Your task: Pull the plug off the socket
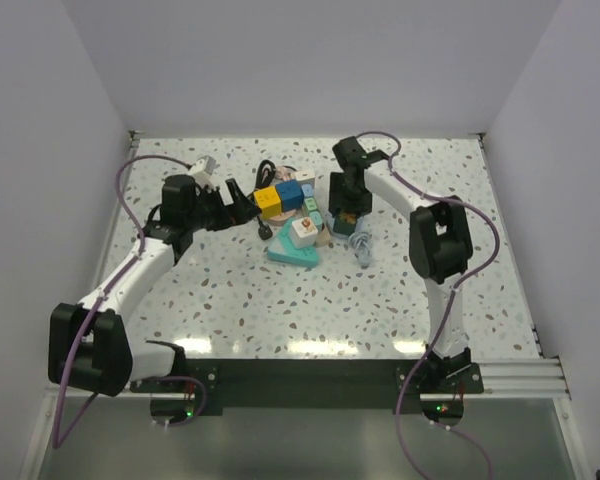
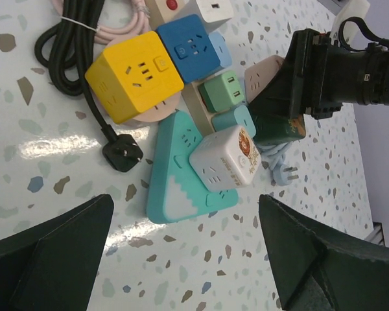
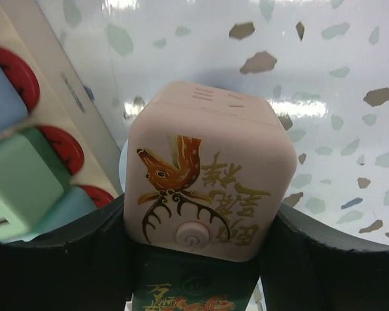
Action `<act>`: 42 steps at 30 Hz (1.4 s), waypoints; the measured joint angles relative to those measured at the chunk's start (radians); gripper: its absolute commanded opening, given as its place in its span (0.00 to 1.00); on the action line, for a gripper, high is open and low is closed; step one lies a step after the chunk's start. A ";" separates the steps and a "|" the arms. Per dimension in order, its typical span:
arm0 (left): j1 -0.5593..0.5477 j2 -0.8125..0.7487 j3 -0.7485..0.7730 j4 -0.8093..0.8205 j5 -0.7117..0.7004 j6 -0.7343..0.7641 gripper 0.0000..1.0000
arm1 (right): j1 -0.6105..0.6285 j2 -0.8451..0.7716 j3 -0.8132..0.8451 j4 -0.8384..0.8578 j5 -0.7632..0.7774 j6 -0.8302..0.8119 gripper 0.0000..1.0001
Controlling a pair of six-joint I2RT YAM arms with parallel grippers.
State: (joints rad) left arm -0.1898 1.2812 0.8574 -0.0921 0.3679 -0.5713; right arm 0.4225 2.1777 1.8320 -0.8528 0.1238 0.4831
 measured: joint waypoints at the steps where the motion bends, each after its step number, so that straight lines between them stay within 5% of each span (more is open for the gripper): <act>1: -0.010 0.001 -0.003 0.000 0.006 -0.004 1.00 | 0.000 -0.017 -0.027 0.007 -0.012 -0.026 0.57; 12: -0.114 0.068 0.002 0.008 -0.008 -0.024 1.00 | 0.008 -0.167 -0.267 0.121 -0.114 -0.151 0.51; 28: -0.114 -0.013 0.029 -0.034 -0.176 -0.036 1.00 | 0.209 0.053 0.046 0.146 -0.167 -0.124 0.51; 35: -0.114 0.003 0.029 -0.034 -0.162 -0.053 1.00 | 0.304 0.076 0.081 0.147 -0.138 -0.056 0.69; 42: -0.160 0.073 0.030 -0.013 -0.119 -0.076 1.00 | 0.258 -0.013 -0.072 0.203 -0.099 -0.029 0.92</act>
State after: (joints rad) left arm -0.3500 1.3540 0.8871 -0.1047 0.2493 -0.6468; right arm 0.6807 2.1643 1.7599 -0.6502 0.0246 0.4541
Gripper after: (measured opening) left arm 0.996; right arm 0.877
